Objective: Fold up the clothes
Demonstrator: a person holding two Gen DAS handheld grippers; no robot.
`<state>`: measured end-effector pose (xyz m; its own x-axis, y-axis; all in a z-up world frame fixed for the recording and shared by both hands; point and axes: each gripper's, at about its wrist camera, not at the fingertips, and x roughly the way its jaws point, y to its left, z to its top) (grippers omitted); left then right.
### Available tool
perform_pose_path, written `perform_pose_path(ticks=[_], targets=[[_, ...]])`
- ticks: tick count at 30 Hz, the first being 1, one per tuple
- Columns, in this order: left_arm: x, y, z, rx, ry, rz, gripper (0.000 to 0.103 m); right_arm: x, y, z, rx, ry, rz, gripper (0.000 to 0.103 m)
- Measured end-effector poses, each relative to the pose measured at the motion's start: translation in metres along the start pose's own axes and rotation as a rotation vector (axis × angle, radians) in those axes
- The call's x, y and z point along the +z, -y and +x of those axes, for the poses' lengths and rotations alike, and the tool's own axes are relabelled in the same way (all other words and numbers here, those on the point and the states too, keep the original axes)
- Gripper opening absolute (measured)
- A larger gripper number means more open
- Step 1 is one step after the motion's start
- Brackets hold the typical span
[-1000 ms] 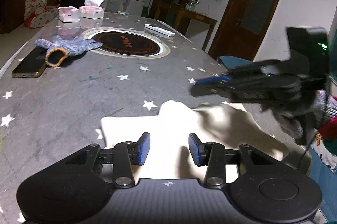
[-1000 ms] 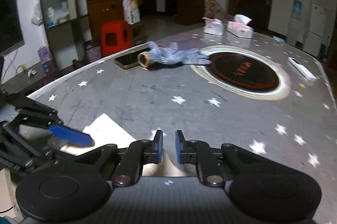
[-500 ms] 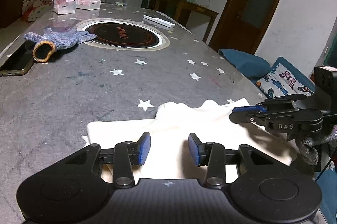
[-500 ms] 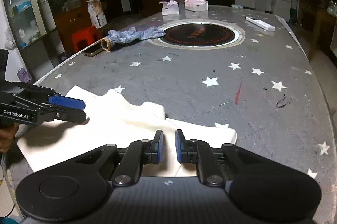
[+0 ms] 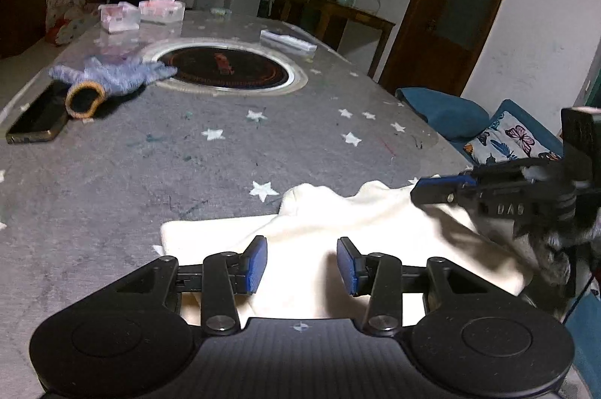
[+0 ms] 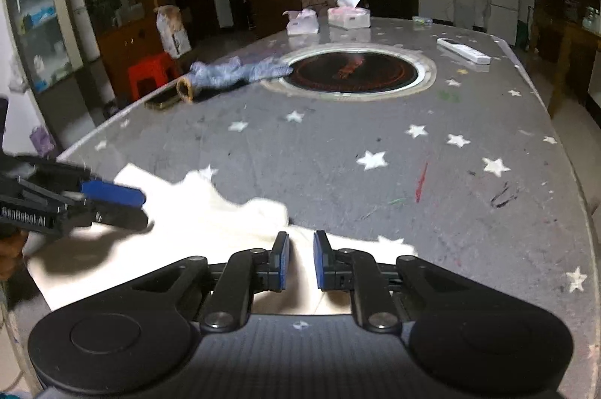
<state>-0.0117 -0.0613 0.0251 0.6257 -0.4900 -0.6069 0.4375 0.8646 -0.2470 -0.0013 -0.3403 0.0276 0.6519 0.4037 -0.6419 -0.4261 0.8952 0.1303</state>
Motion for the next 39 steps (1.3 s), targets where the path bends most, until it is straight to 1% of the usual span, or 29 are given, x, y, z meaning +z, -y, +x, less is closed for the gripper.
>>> perform_pose_path(ticks=[5,7,9,10,14,17,22,25,28,32,35,37,39], targets=[[-0.007,0.007,-0.021,-0.010,0.022,0.012,0.045,-0.004,0.004,-0.032,-0.018,0.026,0.005,0.016],[-0.012,0.012,-0.029,-0.021,0.030,0.023,0.046,-0.012,0.000,-0.042,-0.011,0.020,0.005,0.018],[-0.016,0.016,-0.036,-0.022,0.036,0.031,0.046,-0.021,-0.004,-0.052,-0.004,0.012,0.005,0.024],[-0.019,0.017,-0.039,-0.022,0.038,0.034,0.046,-0.026,-0.005,-0.054,-0.002,0.008,0.008,0.024],[-0.031,0.021,-0.043,0.003,0.034,0.056,0.046,-0.045,-0.010,-0.053,-0.008,-0.011,0.023,0.024],[-0.037,0.017,-0.043,0.026,0.017,0.040,0.046,-0.051,-0.006,-0.051,-0.004,0.003,0.057,0.025],[-0.040,0.014,-0.055,0.041,0.039,0.015,0.046,-0.049,-0.008,-0.071,-0.009,0.048,0.050,0.025],[-0.041,0.017,-0.058,0.042,0.053,0.012,0.046,-0.049,-0.016,-0.084,0.024,0.059,0.026,0.025],[-0.045,0.018,-0.055,0.056,0.046,0.008,0.046,-0.054,-0.025,-0.086,0.054,0.049,-0.003,0.025],[-0.051,0.015,-0.050,0.095,0.025,0.004,0.046,-0.066,-0.021,-0.072,0.056,0.007,0.037,0.025],[-0.051,0.013,-0.056,0.099,0.036,-0.009,0.046,-0.066,-0.021,-0.074,0.056,0.011,0.054,0.026],[-0.050,0.011,-0.061,0.108,0.050,-0.010,0.046,-0.062,-0.025,-0.078,0.055,0.020,0.030,0.026],[-0.052,0.011,-0.061,0.123,0.047,-0.007,0.046,-0.059,-0.032,-0.080,0.066,0.026,0.002,0.028]])
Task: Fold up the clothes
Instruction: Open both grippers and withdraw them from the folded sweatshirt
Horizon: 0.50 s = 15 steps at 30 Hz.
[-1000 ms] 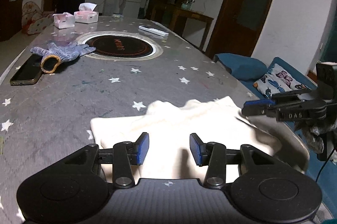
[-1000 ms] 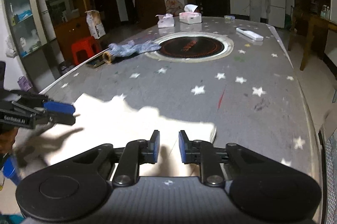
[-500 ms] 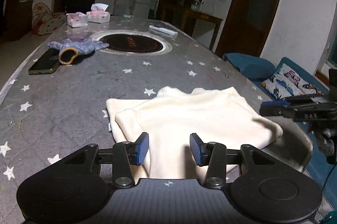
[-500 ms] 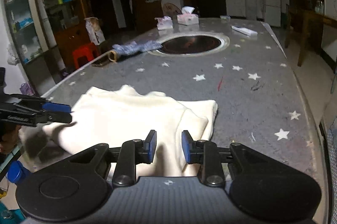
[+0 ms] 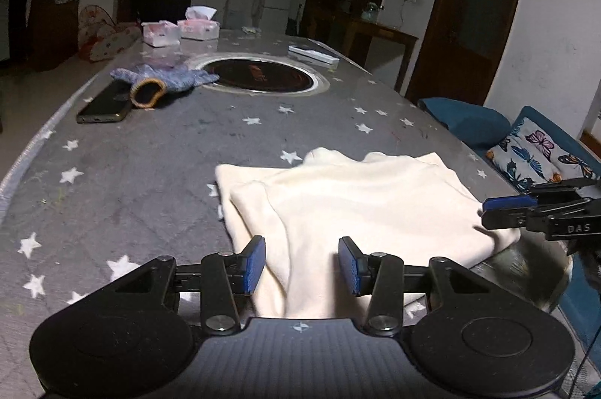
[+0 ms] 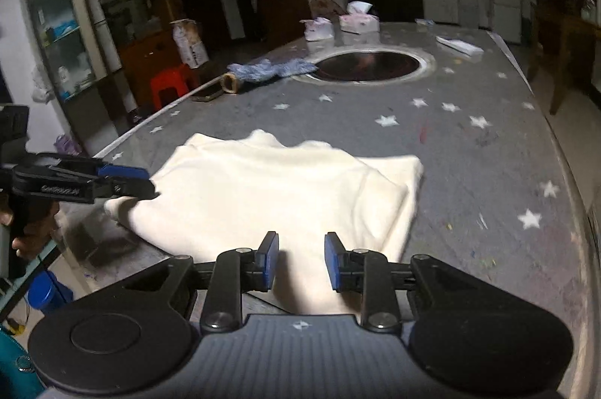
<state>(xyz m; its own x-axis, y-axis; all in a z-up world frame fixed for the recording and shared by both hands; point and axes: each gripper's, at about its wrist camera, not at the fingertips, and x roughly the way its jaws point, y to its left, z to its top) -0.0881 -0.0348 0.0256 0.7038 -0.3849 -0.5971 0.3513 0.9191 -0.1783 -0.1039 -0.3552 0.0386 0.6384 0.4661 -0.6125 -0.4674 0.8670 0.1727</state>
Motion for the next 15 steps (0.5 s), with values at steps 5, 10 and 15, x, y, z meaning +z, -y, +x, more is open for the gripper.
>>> perform_pose_path(ticks=[5,10,15], targets=[[-0.008,-0.002,0.002,0.023,-0.012,0.006,0.046,0.002,-0.013,0.008,0.025,-0.013,-0.043,0.031],[-0.007,-0.004,-0.004,0.030,-0.005,-0.003,0.047,0.000,-0.019,0.016,0.018,-0.036,-0.072,0.032],[-0.006,-0.004,-0.017,0.013,0.017,-0.018,0.051,0.002,-0.030,0.014,0.011,-0.031,-0.128,0.032]])
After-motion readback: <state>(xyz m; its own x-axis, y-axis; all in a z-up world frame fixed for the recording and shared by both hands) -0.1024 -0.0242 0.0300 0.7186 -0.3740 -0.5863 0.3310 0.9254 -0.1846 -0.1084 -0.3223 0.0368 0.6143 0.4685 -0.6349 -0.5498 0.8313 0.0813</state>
